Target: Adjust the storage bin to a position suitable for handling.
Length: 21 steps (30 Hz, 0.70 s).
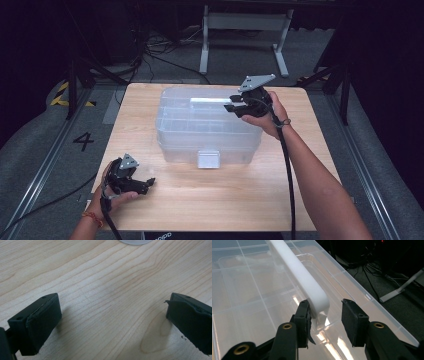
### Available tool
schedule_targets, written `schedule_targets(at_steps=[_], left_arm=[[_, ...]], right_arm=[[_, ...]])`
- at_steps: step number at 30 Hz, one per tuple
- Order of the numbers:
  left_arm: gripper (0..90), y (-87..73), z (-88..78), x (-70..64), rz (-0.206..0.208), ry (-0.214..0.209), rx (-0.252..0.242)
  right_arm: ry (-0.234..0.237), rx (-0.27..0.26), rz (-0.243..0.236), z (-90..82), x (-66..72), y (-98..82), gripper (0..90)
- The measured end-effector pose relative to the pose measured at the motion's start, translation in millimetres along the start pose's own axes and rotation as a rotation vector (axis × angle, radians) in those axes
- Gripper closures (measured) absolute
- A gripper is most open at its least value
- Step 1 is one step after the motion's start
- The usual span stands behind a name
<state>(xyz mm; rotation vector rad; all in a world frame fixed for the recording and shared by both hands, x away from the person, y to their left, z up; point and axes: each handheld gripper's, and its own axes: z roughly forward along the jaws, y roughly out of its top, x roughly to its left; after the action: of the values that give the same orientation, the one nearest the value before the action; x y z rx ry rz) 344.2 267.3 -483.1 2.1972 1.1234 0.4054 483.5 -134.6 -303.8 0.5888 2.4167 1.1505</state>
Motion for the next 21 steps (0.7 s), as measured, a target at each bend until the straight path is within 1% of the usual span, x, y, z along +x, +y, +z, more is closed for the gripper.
schedule_targets(at_steps=[8,13,16,21], left_arm=[[0.4,0.0,0.0,-0.1,-0.001,0.0,0.001],[0.4,0.0,-0.1,0.0,-0.001,-0.001,0.001],[0.4,0.0,-0.1,-0.1,-0.001,-0.001,0.002],[0.6,0.1,-0.2,-0.2,0.001,0.002,0.001]], right_arm=[[0.018,-0.005,-0.021,2.0,3.2,3.7,72.0],[0.022,0.002,-0.02,3.2,3.9,4.8,74.8],[0.01,0.009,-0.028,3.2,5.2,6.3,75.0],[0.007,0.022,-0.031,2.9,5.4,8.0,75.0]])
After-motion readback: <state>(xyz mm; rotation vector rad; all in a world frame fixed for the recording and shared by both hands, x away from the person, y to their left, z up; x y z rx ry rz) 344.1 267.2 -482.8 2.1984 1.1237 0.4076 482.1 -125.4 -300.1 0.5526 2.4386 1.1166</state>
